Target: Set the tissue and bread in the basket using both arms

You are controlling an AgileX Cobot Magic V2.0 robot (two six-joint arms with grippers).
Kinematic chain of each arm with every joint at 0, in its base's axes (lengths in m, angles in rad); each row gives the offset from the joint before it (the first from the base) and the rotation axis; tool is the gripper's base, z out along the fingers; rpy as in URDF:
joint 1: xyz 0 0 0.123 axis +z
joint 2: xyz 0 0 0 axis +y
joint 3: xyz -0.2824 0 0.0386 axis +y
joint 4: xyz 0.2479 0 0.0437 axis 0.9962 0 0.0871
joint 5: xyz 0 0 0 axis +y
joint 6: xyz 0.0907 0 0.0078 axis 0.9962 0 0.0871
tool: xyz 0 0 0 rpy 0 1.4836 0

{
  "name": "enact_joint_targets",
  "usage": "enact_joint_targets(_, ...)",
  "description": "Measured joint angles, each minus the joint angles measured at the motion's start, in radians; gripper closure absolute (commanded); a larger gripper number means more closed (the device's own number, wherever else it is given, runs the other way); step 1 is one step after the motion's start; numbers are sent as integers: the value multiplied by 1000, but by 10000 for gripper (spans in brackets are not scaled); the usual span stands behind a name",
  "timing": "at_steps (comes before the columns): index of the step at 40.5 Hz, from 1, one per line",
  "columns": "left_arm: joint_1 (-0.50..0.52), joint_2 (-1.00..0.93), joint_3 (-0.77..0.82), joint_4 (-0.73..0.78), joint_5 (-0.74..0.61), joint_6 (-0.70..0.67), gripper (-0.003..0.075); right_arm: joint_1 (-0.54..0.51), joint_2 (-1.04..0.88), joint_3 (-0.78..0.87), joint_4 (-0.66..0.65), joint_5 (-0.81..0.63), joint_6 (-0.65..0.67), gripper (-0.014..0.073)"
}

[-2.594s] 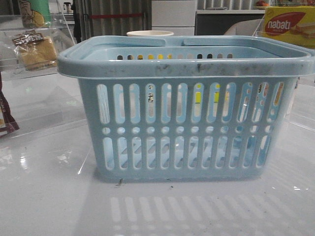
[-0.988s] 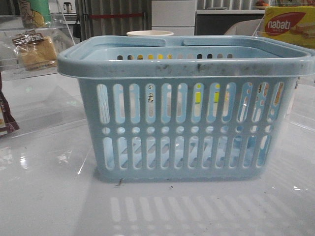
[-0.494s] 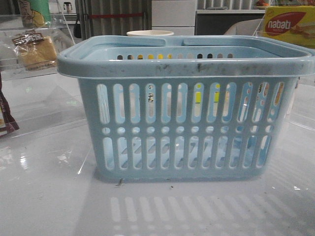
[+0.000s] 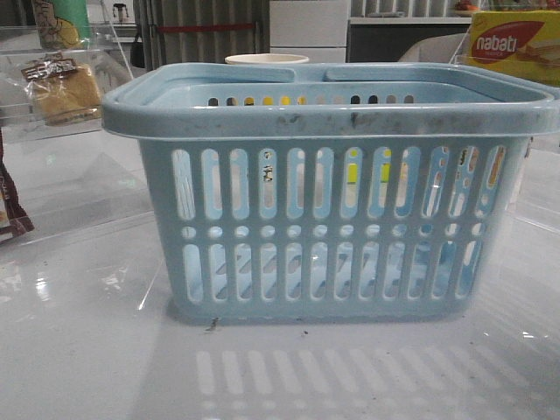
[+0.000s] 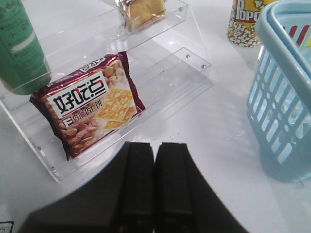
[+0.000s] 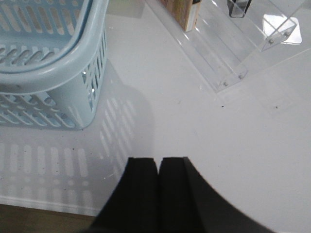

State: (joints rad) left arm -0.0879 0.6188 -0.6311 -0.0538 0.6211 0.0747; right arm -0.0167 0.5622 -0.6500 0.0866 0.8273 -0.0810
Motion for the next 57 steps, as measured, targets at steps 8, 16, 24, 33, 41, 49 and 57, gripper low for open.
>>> enact_joint_targets(8,0,15,0,0,0,0,253,0,19,0,0,13,0,33)
enact_joint_targets(16,0,15,0,0,-28,0,245,0,57,0,0,13,0,1)
enact_joint_targets(24,0,15,0,0,-30,0,293,0,169,-8,-49,-44,81,1)
enact_joint_targets(33,0,15,0,0,-30,0,345,-6,357,-115,-119,-72,161,1)
enact_joint_targets(41,0,15,0,0,-30,0,393,-100,550,-270,-125,-88,170,1)
enact_joint_targets(49,0,15,0,0,-30,0,443,-148,726,-407,-132,-111,175,1)
enact_joint_targets(57,0,15,0,0,-30,0,487,-148,899,-523,-116,-164,175,1)
